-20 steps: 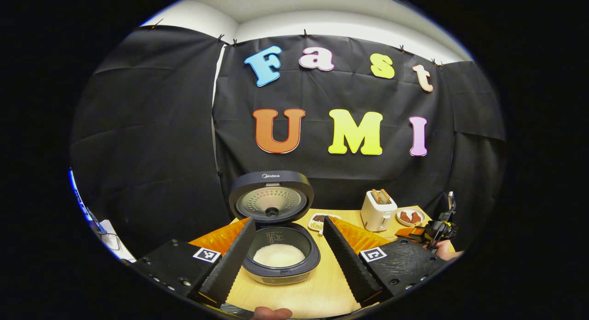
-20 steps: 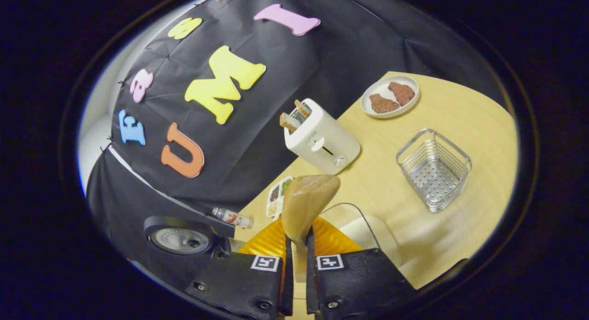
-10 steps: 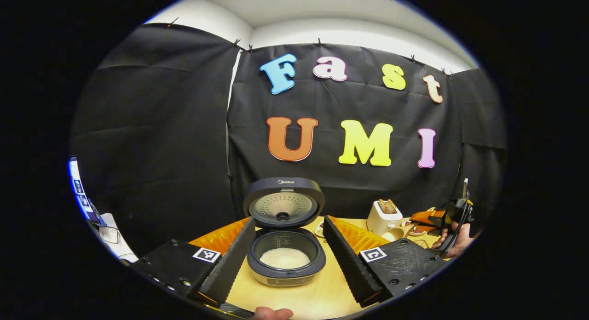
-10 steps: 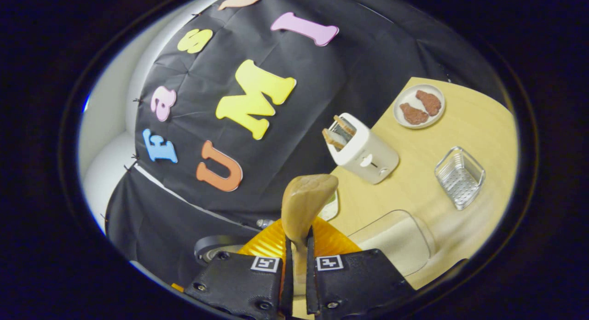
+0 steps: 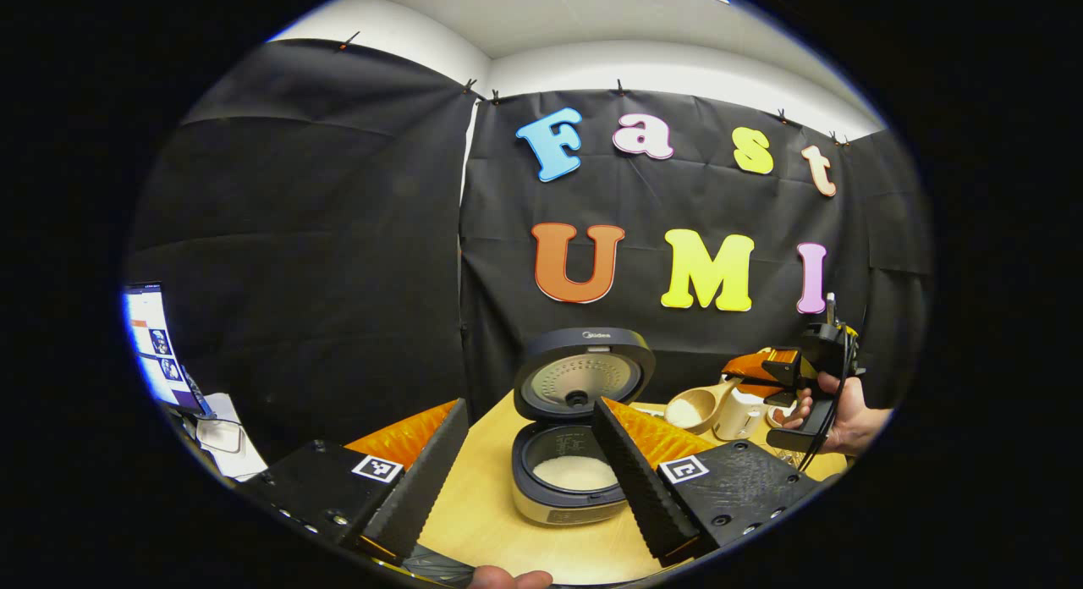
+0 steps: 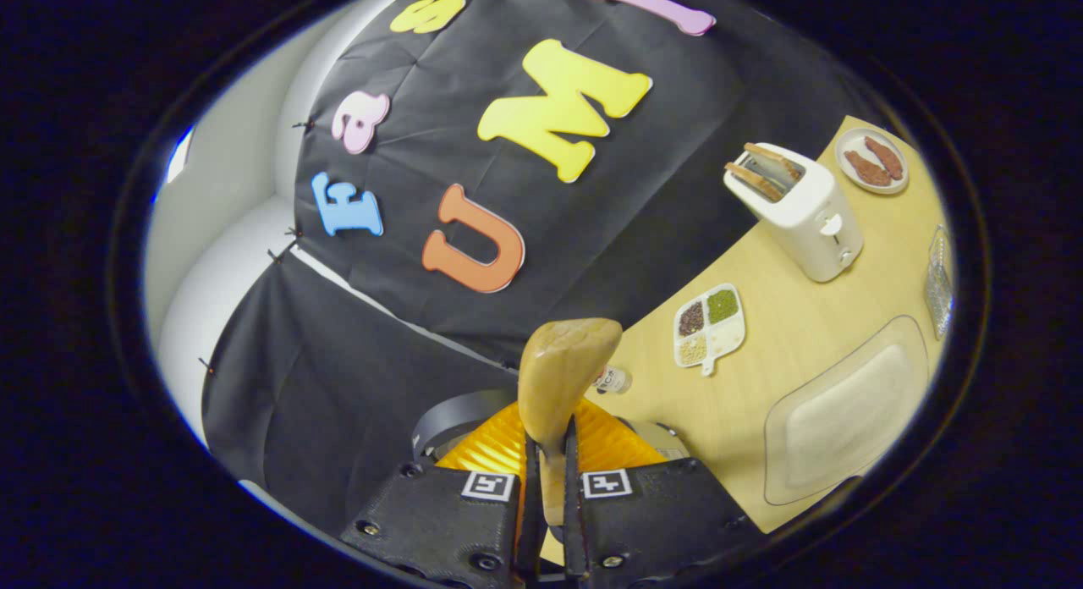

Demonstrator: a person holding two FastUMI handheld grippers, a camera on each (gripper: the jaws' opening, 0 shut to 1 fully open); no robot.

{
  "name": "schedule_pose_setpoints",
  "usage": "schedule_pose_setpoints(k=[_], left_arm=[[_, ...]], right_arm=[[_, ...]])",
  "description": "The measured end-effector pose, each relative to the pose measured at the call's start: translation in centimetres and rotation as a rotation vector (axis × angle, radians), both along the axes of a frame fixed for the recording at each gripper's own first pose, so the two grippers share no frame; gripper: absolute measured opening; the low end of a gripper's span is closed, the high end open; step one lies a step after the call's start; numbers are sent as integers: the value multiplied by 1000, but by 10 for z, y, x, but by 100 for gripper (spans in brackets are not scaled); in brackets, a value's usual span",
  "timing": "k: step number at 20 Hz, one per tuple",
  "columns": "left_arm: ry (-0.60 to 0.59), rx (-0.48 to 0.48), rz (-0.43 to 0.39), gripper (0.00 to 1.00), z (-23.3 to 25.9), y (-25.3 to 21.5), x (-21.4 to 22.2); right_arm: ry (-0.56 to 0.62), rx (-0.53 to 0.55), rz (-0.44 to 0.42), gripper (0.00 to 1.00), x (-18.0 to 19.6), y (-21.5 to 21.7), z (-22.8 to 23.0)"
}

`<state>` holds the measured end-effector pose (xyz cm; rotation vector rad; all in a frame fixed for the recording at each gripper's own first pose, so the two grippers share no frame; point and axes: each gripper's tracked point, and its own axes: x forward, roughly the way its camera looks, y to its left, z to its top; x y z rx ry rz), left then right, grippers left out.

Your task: Close the left gripper, press the button to open the rice cooker; take a wooden spoon from the chopstick holder with the right hand, scoop a spoonful of rice and pour it into the rice cooker, then put the wooden spoon back into the chopstick holder.

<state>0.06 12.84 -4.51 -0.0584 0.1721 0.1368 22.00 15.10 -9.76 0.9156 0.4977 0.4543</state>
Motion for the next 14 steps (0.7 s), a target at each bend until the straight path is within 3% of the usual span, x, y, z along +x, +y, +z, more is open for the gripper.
schedule_pose_setpoints(k=[6,14], left_arm=[[11,-37,29,95,-19,38,-1],[-2,-78,45,94,-32,71,0]], right_arm=[[-41,-169,29,16,14,72,-11],[-161,-510,46,16,6,109,-31]])
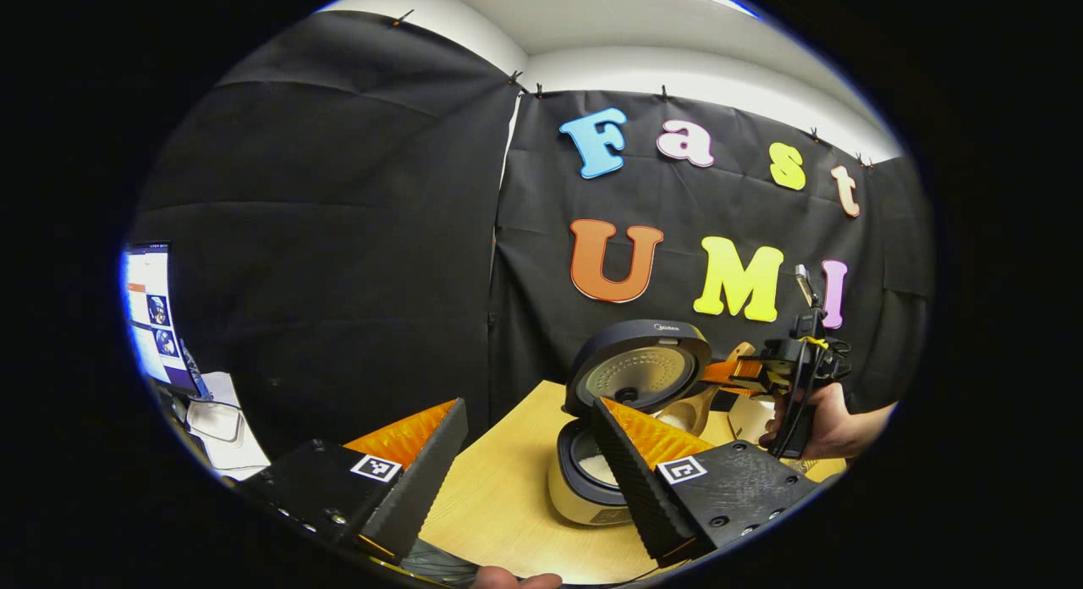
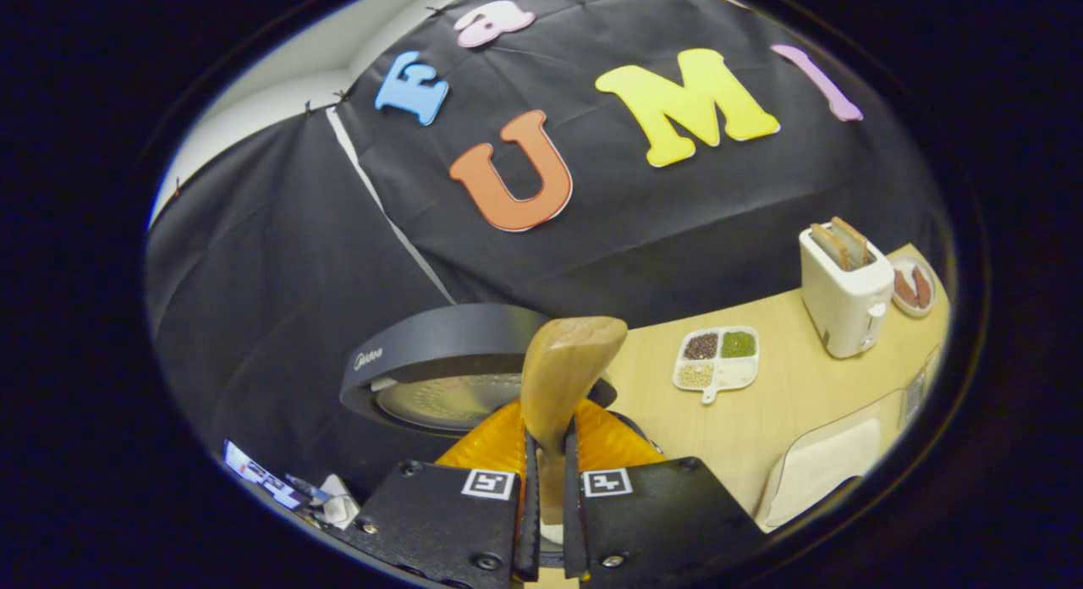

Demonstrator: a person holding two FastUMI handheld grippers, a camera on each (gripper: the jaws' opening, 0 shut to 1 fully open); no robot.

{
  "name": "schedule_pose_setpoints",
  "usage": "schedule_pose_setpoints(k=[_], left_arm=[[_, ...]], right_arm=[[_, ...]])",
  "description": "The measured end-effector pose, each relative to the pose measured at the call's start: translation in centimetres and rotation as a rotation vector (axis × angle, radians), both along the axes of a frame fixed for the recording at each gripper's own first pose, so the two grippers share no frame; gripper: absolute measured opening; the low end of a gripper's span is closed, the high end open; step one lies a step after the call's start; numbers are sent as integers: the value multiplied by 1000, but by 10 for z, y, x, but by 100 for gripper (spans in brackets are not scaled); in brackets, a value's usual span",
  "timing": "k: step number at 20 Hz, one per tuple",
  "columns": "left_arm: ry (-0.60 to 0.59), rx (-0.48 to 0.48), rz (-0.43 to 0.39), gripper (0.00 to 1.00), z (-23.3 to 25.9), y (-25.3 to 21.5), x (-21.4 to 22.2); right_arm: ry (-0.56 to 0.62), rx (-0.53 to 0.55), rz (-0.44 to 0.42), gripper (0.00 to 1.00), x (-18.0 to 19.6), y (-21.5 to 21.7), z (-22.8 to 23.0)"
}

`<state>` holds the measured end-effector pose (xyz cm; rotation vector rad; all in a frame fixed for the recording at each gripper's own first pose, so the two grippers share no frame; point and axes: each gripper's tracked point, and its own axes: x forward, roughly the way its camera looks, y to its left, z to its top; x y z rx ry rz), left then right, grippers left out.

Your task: Close the left gripper, press the button to open the rice cooker; take a wooden spoon from the chopstick holder with the right hand, scoop a spoonful of rice and pour it into the rice cooker, then put the wooden spoon back into the chopstick holder.

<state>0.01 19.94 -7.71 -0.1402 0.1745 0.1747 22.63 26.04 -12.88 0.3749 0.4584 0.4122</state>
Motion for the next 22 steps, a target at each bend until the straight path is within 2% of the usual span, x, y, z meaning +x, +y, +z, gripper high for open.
schedule_pose_setpoints(k=[9,17,22], left_arm=[[2,-28,-48,94,-11,-3,2],[2,-86,-40,95,-17,-5,2],[-3,-82,-25,95,-16,4,-10]], right_arm=[[-97,-203,5,16,-13,17,2],[-334,-480,29,16,-24,36,25],[-433,-572,49,16,-29,51,33]])
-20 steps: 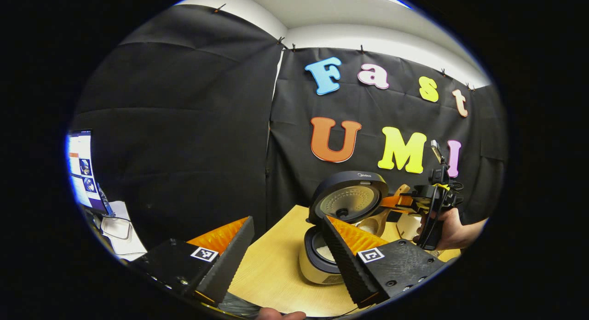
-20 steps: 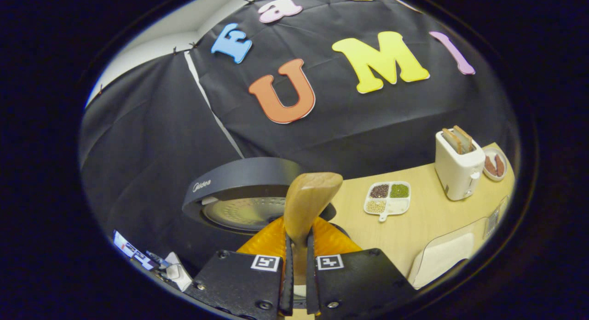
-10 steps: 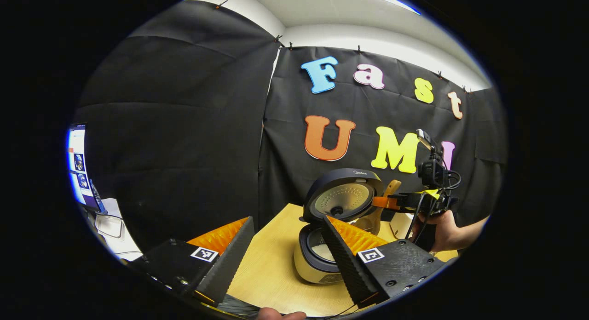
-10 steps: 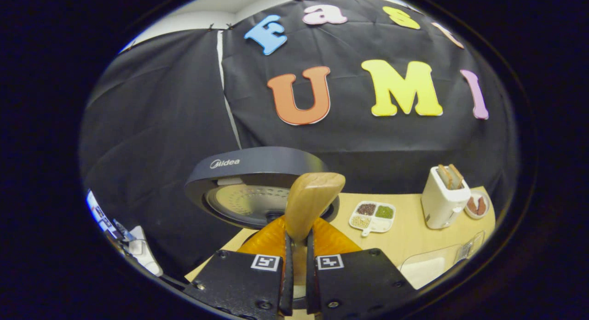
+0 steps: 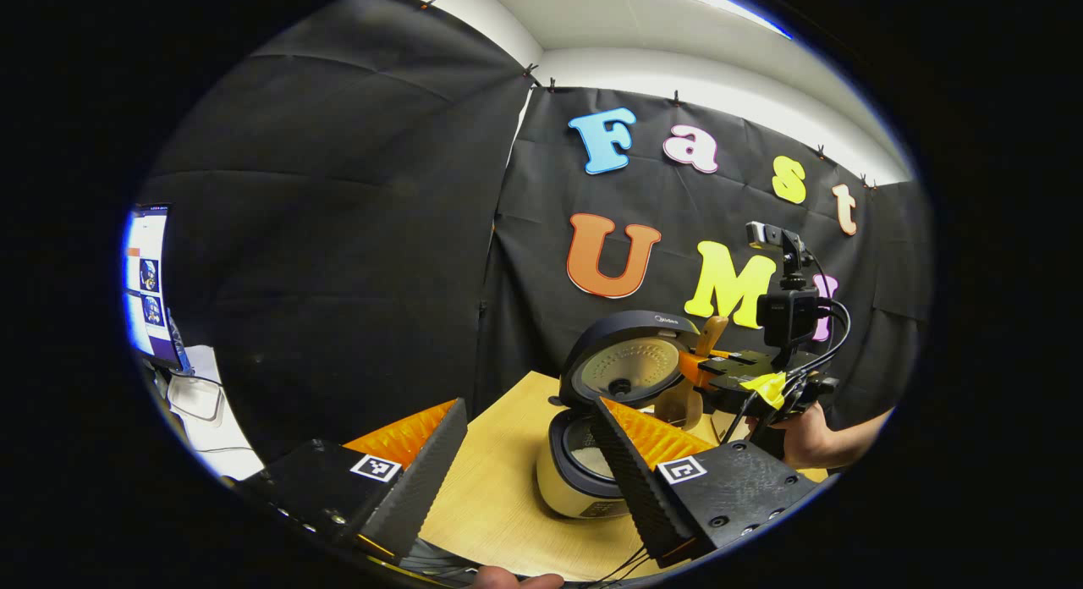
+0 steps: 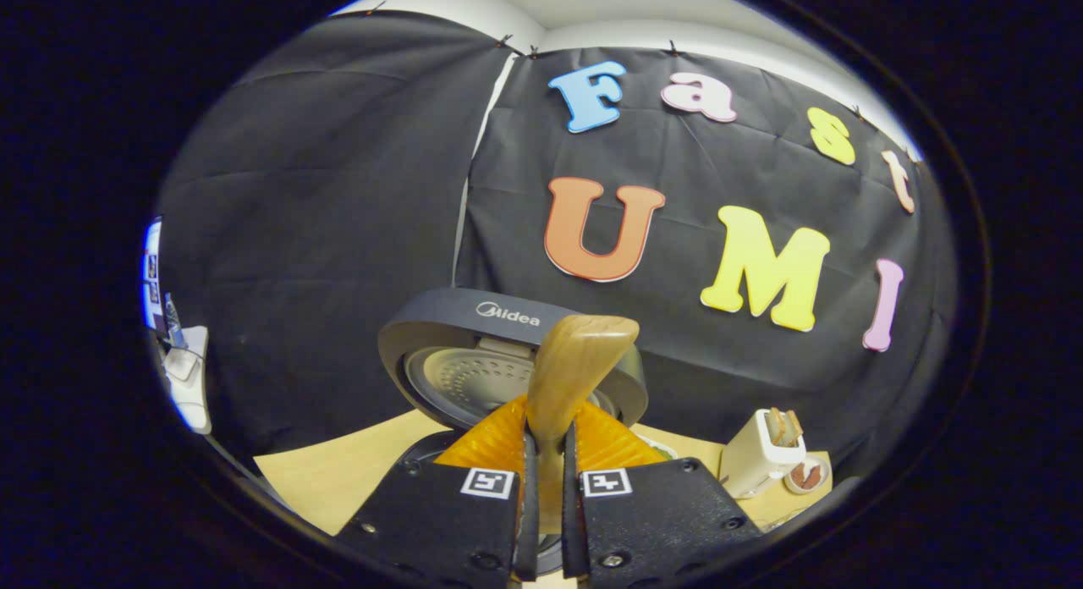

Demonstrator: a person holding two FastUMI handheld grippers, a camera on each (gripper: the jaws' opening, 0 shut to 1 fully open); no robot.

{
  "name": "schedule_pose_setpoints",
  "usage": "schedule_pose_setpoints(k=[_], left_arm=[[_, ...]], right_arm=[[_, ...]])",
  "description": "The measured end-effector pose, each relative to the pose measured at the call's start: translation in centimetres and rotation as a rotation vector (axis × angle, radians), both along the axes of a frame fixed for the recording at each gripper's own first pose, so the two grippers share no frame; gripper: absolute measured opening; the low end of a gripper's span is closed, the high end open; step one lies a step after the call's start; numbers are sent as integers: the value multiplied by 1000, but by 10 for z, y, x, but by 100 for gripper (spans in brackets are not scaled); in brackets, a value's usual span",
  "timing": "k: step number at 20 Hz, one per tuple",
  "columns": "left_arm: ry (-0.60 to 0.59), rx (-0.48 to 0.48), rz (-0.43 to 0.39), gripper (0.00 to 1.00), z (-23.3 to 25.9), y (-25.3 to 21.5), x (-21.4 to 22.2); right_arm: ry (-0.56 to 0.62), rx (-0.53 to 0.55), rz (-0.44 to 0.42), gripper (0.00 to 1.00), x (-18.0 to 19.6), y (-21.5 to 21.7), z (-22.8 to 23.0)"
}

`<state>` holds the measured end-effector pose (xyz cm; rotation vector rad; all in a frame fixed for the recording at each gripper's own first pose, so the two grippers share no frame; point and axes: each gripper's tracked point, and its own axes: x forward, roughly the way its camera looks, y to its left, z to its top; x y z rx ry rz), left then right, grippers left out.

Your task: Close the left gripper, press the button to open the rice cooker; take a wooden spoon from the chopstick holder with the right hand, scoop a spoonful of rice and pour it into the rice cooker, then put the wooden spoon back into the chopstick holder.

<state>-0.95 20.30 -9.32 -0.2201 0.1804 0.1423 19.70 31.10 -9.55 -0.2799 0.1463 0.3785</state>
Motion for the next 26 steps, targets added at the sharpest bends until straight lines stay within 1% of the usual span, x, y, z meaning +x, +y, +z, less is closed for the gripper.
schedule_pose_setpoints(k=[6,9,12,15,19,22,25,26], left_arm=[[-2,-12,25,95,-1,3,-8],[0,-1,28,95,0,2,-12],[4,4,28,95,2,-3,-17],[1,14,24,95,8,-12,-15],[-2,28,-5,95,17,-39,-11],[-13,48,-57,95,28,-73,-2],[-27,62,-114,95,37,-107,9],[-35,66,-126,95,42,-116,14]], right_arm=[[6,17,12,16,-5,0,4],[15,43,25,16,-12,4,7],[53,107,36,16,-18,0,12],[129,219,40,16,-23,-11,17],[216,380,17,16,-29,-44,35],[254,475,-14,16,-34,-85,47],[242,508,-66,16,-37,-145,57],[232,510,-90,12,-37,-168,58]])
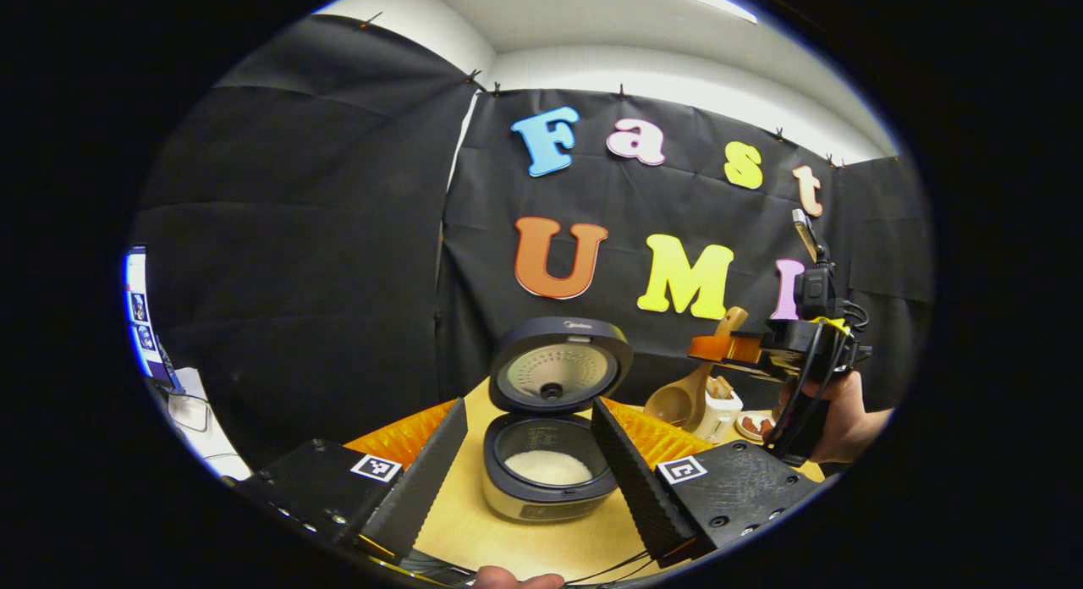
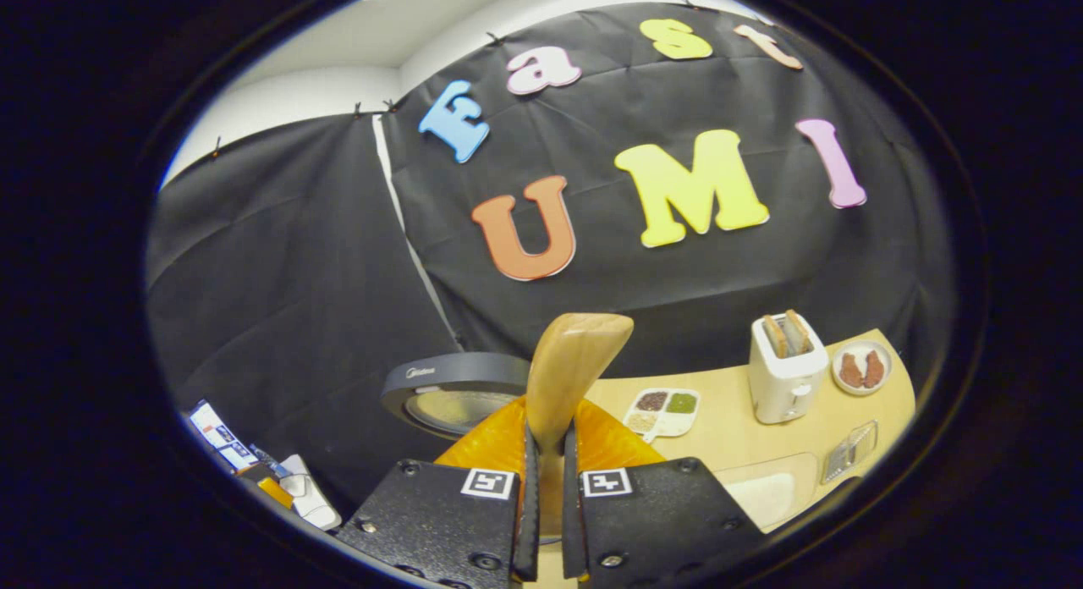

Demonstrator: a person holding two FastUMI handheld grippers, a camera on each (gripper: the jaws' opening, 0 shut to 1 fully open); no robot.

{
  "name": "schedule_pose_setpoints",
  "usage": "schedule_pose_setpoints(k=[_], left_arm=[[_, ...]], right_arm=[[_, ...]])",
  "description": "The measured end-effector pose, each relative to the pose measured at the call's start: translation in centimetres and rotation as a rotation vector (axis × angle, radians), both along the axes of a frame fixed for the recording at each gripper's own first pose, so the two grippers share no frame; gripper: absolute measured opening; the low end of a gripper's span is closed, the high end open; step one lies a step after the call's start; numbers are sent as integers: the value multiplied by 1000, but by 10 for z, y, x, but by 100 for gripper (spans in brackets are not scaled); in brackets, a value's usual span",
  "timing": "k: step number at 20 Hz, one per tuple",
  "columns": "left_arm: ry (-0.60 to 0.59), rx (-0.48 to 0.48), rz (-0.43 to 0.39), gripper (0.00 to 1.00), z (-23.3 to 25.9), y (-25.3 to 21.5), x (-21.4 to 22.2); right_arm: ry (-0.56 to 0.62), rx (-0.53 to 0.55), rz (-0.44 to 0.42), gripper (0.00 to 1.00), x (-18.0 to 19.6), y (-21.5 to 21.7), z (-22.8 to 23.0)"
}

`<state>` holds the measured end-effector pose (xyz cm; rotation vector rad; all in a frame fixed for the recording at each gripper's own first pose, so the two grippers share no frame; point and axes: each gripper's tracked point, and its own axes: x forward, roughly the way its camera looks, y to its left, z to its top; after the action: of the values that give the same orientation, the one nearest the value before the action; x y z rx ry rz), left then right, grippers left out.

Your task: Close the left gripper, press the button to open the rice cooker; take a wooden spoon from the chopstick holder with the right hand, scoop a spoonful of rice and pour it into the rice cooker, then put the wooden spoon back into the chopstick holder.

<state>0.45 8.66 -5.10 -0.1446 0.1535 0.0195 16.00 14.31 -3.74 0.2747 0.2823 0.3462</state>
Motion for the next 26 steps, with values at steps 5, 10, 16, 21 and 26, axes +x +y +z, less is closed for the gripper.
schedule_pose_setpoints(k=[5,10,16,21,26], left_arm=[[-24,-18,-47,94,17,-49,19],[-14,-21,-93,94,16,-93,41],[11,-20,-103,95,10,-128,63],[45,16,-95,95,2,-145,68],[88,48,-60,95,-7,-151,71]], right_arm=[[-2,-20,-147,16,-4,-124,-6],[22,-47,-299,16,-2,-246,-24],[79,-57,-410,16,9,-344,-66],[123,-69,-424,16,29,-384,-122],[147,-79,-395,16,50,-391,-171]])
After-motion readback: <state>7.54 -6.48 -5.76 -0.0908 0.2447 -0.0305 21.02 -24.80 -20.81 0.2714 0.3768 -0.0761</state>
